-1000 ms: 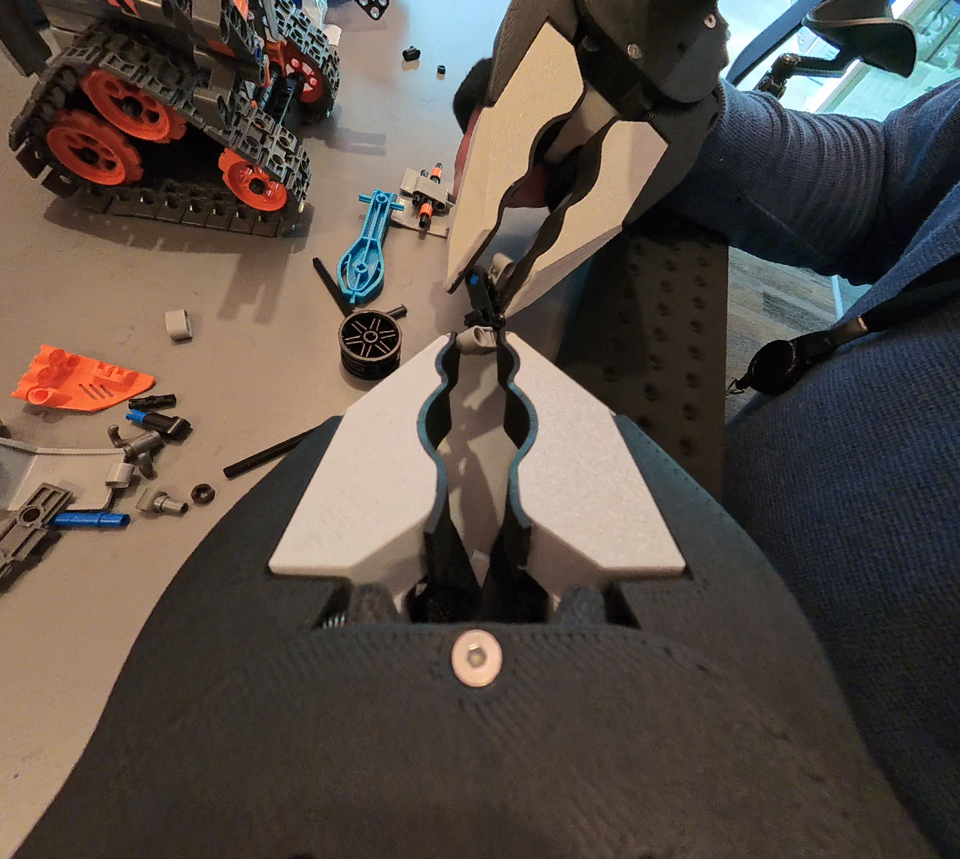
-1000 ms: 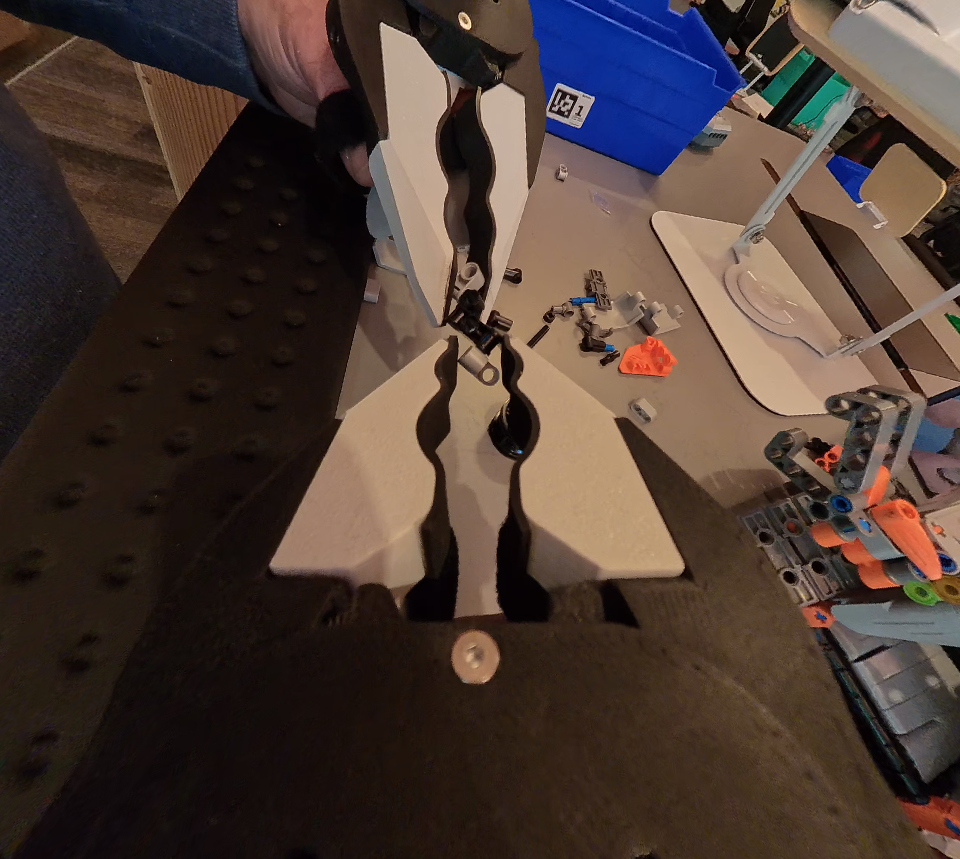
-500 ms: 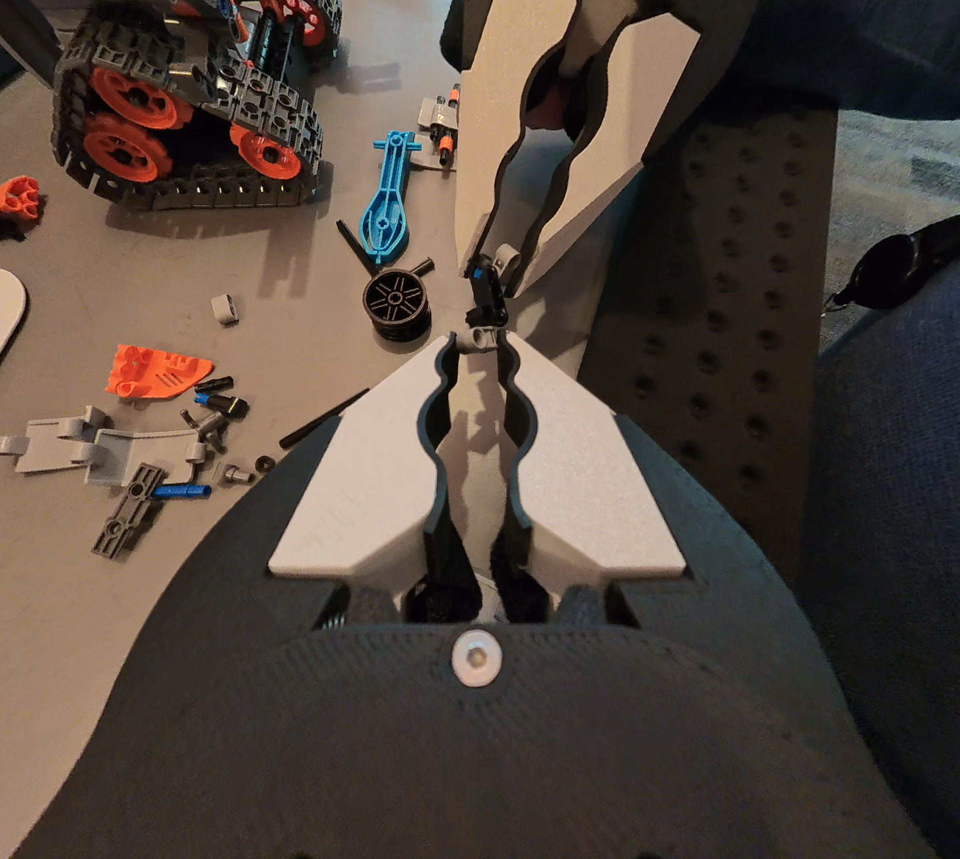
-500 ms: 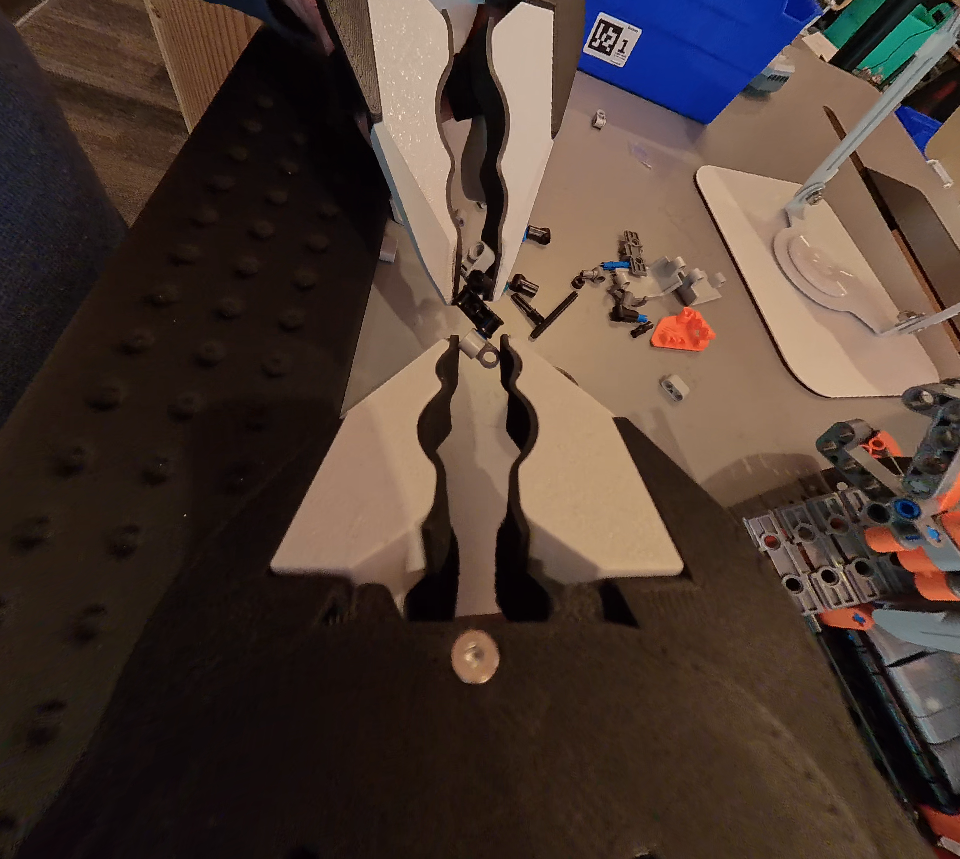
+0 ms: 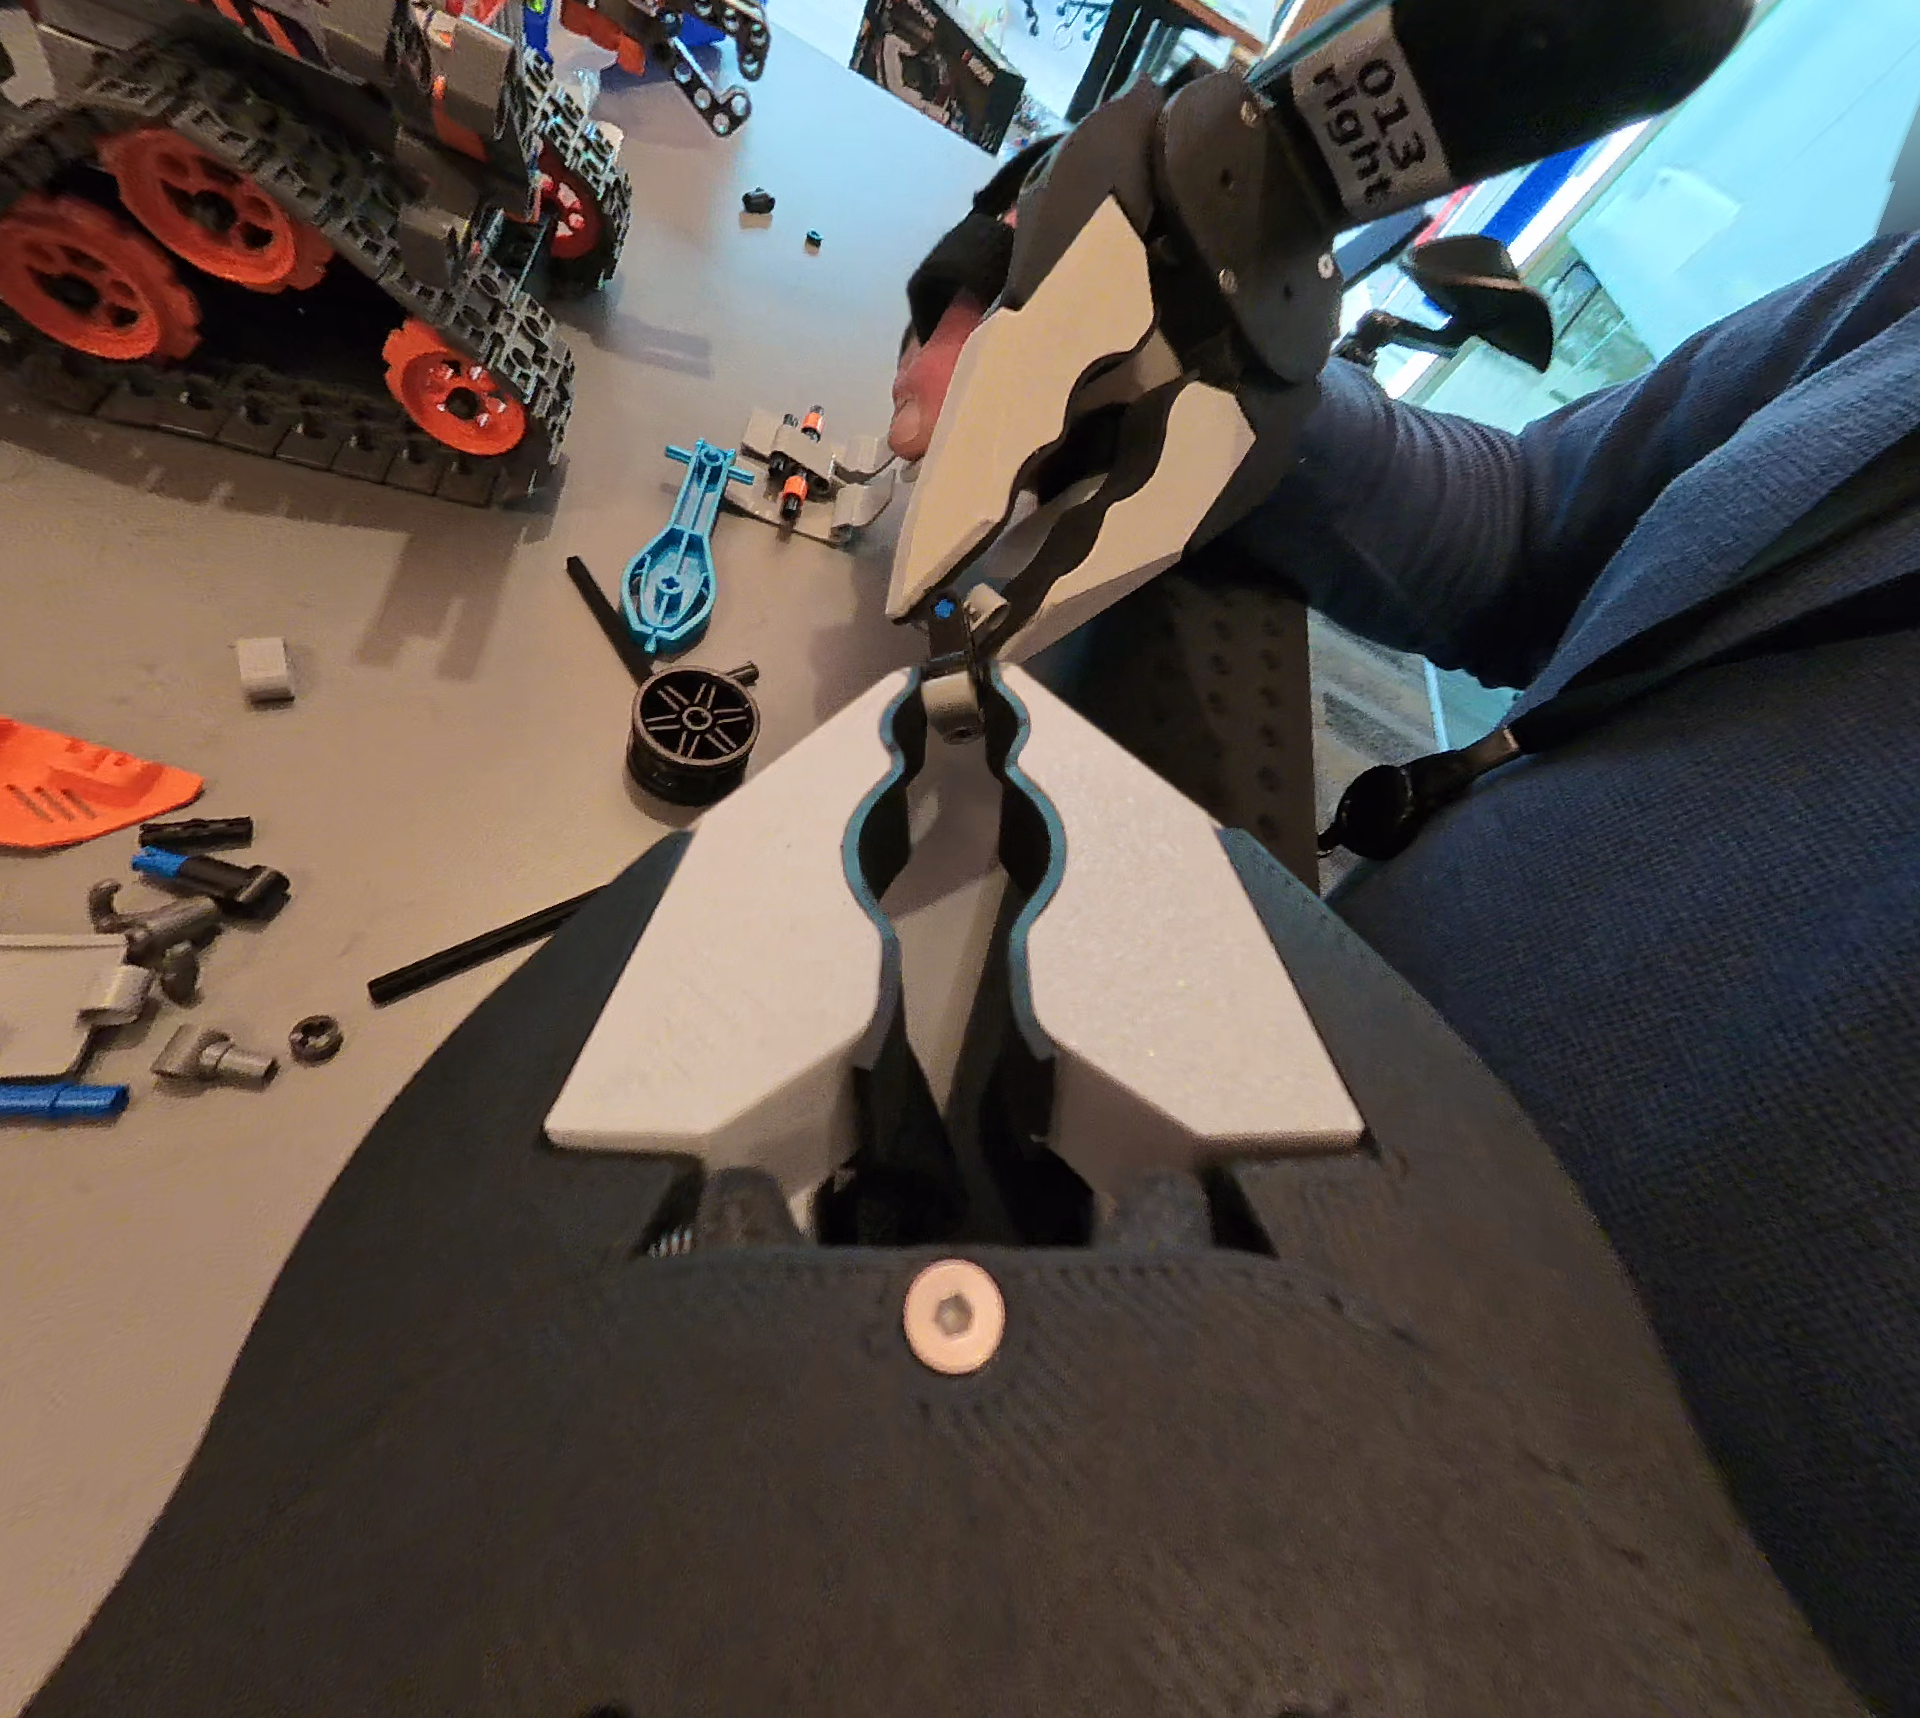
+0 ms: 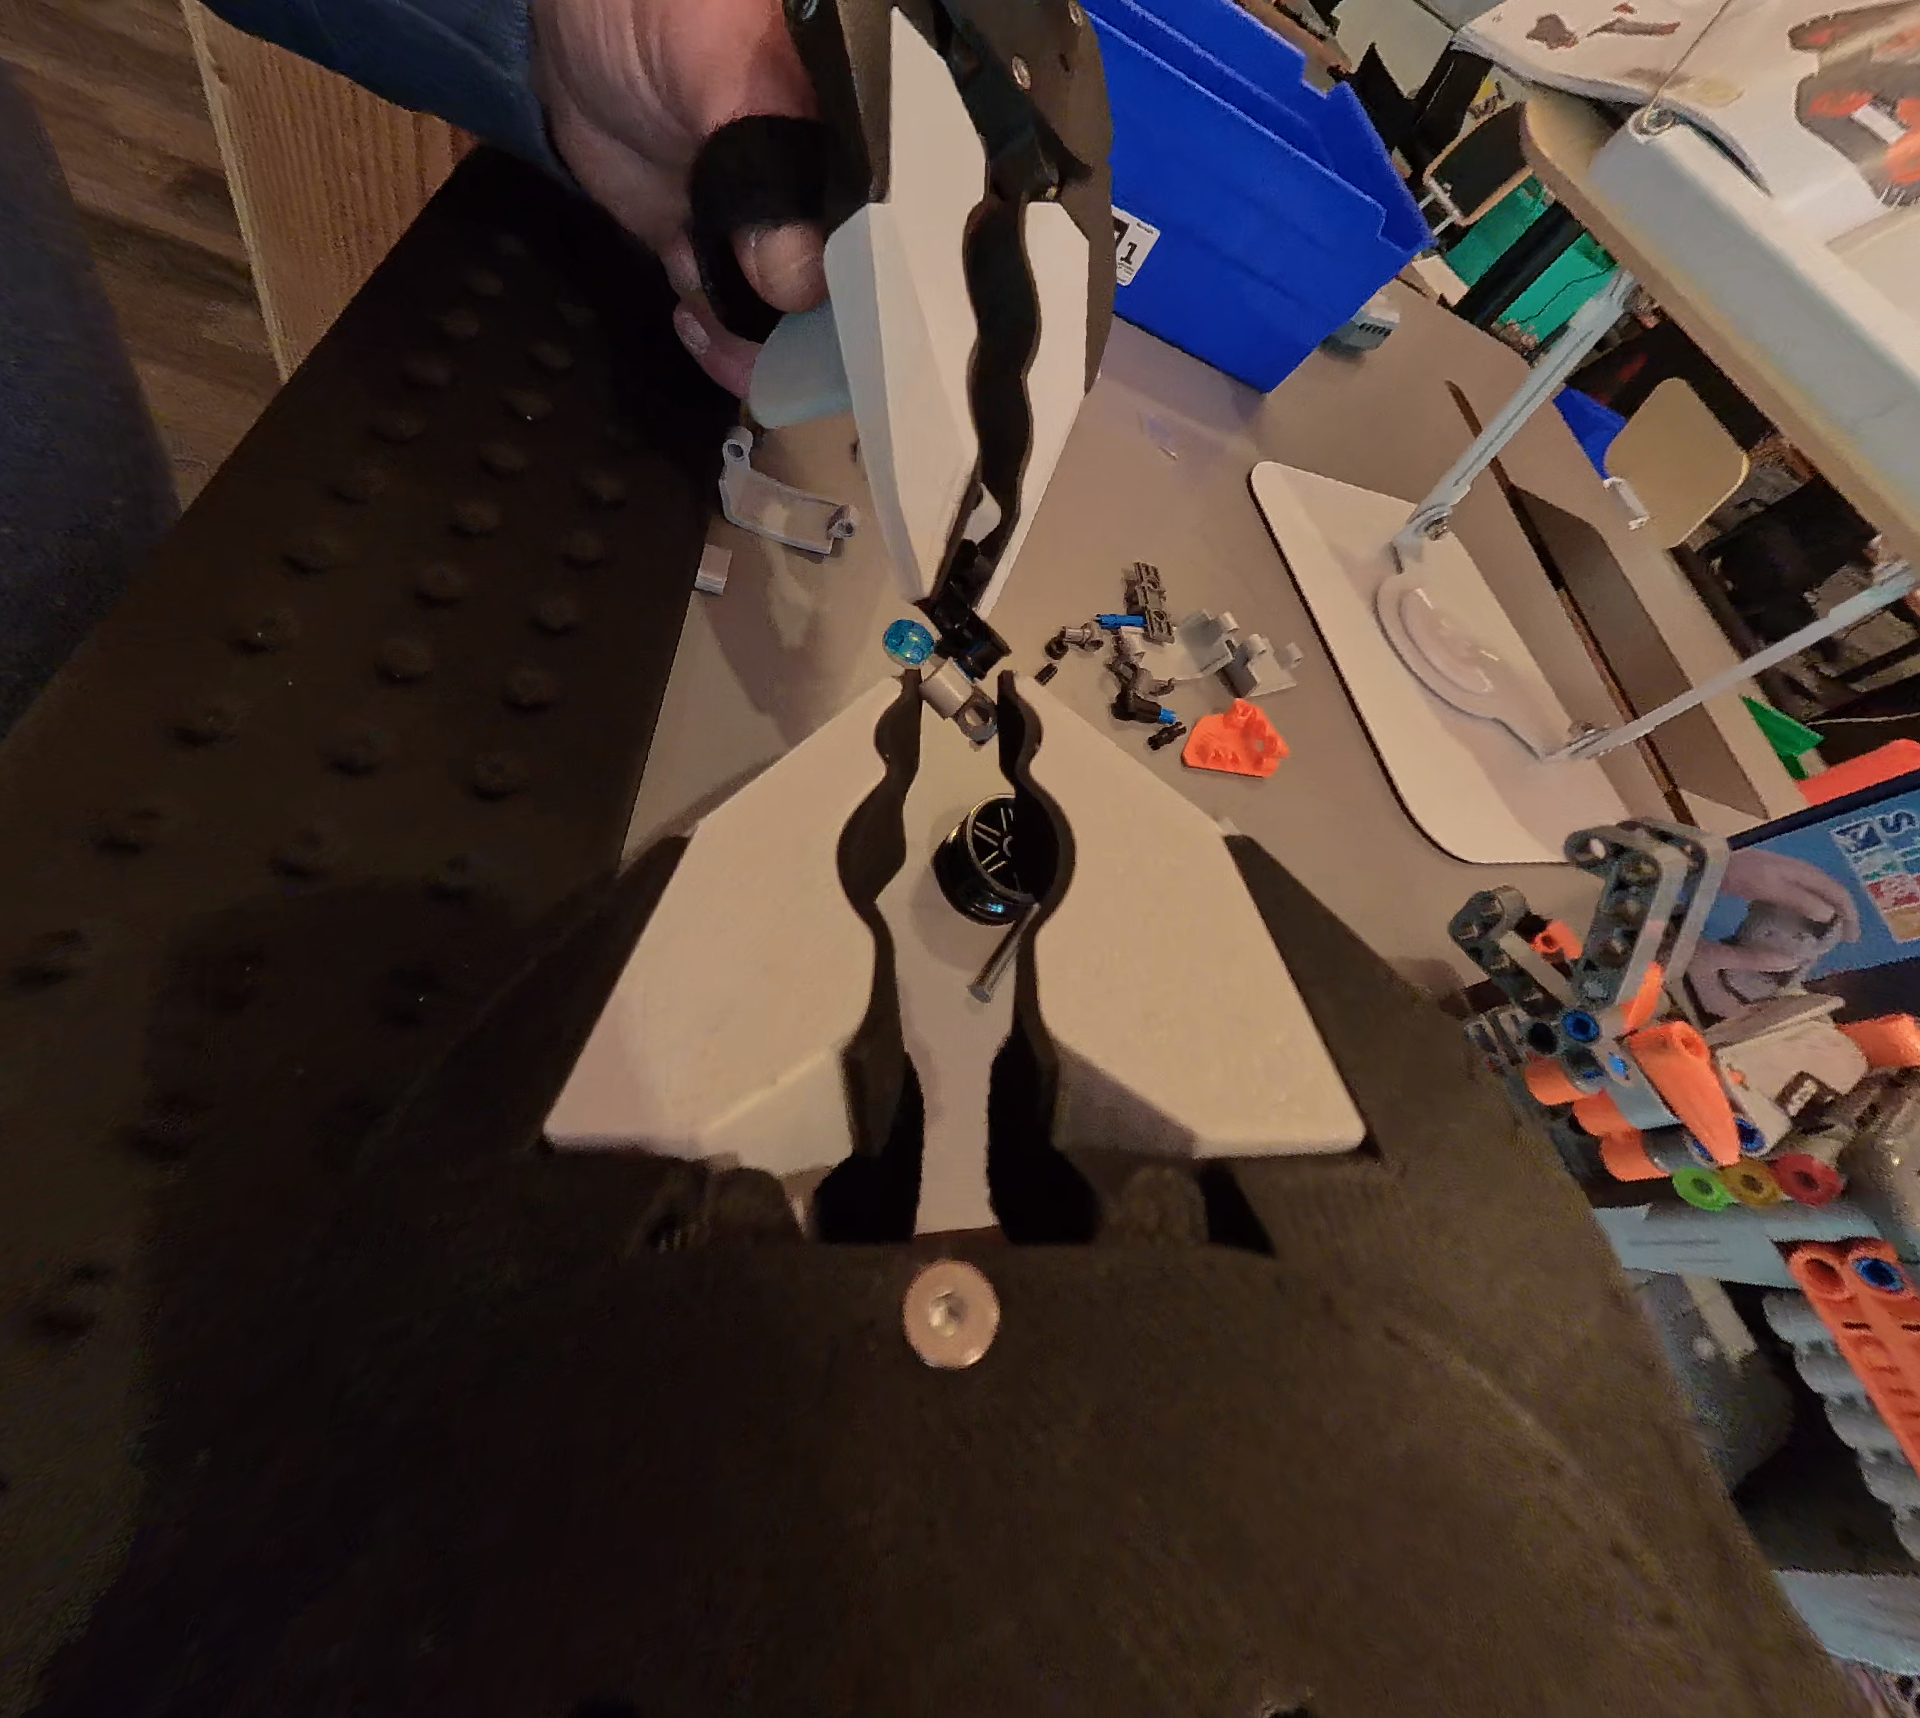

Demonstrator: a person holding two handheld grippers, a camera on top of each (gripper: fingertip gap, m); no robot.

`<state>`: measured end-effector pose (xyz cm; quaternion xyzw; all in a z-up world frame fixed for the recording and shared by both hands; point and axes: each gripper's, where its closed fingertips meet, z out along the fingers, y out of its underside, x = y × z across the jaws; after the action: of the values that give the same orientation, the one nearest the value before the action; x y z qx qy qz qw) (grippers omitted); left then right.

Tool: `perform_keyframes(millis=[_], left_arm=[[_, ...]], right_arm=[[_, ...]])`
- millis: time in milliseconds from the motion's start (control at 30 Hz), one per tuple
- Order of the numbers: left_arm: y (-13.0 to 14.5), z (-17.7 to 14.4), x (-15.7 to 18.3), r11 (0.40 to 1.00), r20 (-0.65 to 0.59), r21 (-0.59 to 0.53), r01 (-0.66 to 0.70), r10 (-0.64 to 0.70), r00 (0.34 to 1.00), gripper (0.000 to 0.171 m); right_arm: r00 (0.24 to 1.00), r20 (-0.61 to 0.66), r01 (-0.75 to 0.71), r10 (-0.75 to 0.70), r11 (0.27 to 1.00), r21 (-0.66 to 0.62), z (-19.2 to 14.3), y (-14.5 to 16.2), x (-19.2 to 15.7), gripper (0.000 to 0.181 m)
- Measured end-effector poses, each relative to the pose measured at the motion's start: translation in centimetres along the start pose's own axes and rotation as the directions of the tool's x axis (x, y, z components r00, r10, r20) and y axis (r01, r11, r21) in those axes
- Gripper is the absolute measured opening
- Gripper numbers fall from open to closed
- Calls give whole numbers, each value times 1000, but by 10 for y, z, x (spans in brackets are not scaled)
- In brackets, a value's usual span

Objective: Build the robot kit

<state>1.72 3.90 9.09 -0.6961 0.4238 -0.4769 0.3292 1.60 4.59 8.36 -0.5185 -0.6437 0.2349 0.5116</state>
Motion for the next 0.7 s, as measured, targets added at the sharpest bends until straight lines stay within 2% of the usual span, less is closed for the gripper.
perform_keyframes(millis=[100,300,467,600,700], left_arm=[[-2,0,2,1000,-24,8,14,-14,1000,7],[5,0,-4,997,47,-50,-65,67,997,5],[30,6,-11,951,105,-233,-201,230,967,5],[54,18,-5,893,58,-366,-261,302,952,5],[58,24,-3,865,40,-409,-290,335,941,5]], right_arm=[[1000,2,23,-23,1000,0,1,0,-2,12],[1000,26,-14,15,1000,-27,2,7,-3,20],[976,192,-80,101,990,-117,-4,24,-24,22],[950,280,-97,140,982,-162,-11,31,-38,23],[939,301,-112,164,976,-185,-13,36,-41,23]])
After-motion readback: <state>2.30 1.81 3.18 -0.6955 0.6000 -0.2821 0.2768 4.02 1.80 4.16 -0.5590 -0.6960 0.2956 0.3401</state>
